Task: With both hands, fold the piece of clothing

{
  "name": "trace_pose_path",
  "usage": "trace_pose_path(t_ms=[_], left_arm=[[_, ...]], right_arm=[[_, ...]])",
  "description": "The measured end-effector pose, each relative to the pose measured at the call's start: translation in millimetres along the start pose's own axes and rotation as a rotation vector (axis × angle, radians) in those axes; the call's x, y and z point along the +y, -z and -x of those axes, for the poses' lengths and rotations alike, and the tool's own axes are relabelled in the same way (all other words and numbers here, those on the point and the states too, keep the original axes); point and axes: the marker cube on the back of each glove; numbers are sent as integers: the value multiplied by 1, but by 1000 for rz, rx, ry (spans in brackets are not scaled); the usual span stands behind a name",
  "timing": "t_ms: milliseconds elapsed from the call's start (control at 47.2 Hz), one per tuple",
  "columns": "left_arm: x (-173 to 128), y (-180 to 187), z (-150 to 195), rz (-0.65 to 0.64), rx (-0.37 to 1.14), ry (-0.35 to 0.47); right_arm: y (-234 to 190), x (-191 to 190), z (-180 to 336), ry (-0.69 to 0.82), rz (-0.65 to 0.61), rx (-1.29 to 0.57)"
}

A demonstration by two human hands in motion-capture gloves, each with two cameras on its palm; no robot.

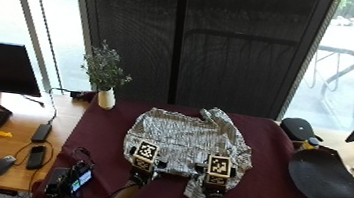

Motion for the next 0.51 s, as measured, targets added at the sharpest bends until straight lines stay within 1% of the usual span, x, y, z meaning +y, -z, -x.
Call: trace_pose_path(t_ms=[148,212,296,424,508], left_arm=[[-2,-5,1,-3,-9,0],[3,-2,1,21,2,-4],[3,-3,2,23,17,0],[-4,-7,5,9,9,-1],[1,0,4,21,9,-12]], right_arm=[[3,-3,3,20,41,-7],[5,-5,5,27,45,-39],[0,-9,6,46,48,-80],[2,-5,3,61,73,-105],[6,-2,0,64,106,-99]])
